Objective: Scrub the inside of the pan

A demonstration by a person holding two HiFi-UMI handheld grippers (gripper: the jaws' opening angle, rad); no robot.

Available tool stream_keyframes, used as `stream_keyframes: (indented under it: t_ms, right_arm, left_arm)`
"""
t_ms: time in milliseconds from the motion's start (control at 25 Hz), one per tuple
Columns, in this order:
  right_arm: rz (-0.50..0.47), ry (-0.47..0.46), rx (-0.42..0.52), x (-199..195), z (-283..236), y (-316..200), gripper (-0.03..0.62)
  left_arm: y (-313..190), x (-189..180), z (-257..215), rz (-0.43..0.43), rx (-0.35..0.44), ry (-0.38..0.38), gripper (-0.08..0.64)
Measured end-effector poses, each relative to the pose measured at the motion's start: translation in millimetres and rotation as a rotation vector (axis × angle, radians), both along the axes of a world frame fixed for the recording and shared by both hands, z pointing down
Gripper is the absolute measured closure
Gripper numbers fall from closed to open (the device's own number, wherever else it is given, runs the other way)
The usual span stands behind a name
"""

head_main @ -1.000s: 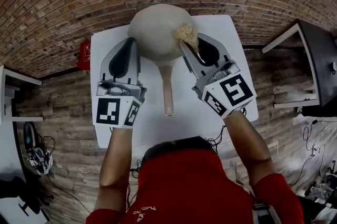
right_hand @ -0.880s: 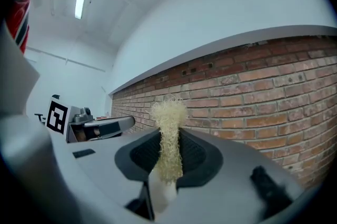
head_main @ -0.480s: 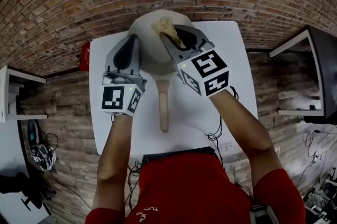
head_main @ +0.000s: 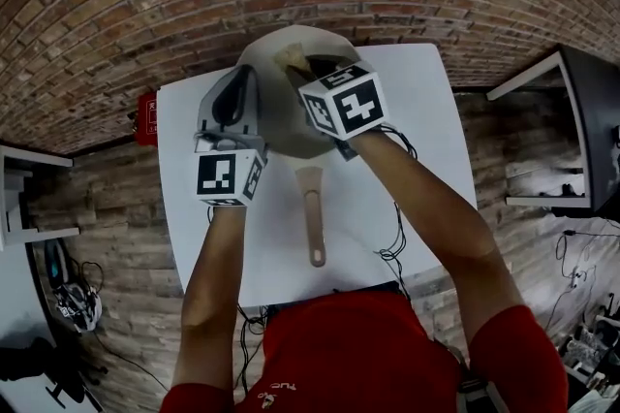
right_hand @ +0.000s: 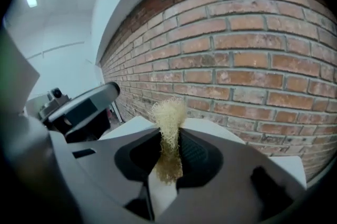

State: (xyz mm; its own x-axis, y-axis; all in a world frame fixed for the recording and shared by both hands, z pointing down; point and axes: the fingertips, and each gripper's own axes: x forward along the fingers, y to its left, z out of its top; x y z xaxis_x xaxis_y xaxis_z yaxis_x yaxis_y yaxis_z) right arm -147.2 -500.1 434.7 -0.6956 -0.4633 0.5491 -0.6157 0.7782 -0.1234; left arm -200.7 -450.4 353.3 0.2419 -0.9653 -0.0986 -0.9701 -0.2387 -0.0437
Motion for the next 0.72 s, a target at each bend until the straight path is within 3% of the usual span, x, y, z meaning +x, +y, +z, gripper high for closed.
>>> stream_keyframes:
  t_ms: [360, 720]
  right_arm:
    - [0.076, 0.216, -0.279, -26.2, 100.8, -31.4, 0.505]
    - [0.059, 0.341, -0.331, -46.4, 145.0, -34.9, 0.505]
  left_arm:
    - [-19.0, -28.8, 3.8, 0.001, 0.003, 0.016, 0.540]
    - [-26.8, -43.2, 16.8, 0.004, -0.020, 0.020, 0.540]
